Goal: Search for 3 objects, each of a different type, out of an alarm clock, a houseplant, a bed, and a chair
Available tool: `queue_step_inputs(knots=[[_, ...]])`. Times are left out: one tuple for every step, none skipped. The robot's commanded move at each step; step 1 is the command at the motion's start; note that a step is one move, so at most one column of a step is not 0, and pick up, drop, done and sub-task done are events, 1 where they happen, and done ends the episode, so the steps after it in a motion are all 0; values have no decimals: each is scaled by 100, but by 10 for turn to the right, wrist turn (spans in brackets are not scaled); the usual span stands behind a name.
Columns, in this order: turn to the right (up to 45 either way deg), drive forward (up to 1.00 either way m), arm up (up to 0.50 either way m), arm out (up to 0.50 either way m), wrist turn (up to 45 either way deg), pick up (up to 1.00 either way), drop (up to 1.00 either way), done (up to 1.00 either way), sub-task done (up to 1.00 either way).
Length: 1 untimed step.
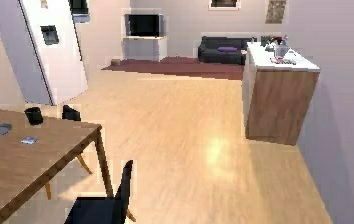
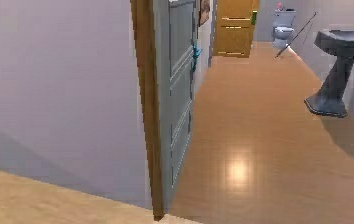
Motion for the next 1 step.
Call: queue_step_inputs(knots=[[-300,0,0,0,0,0,0,0,0]])
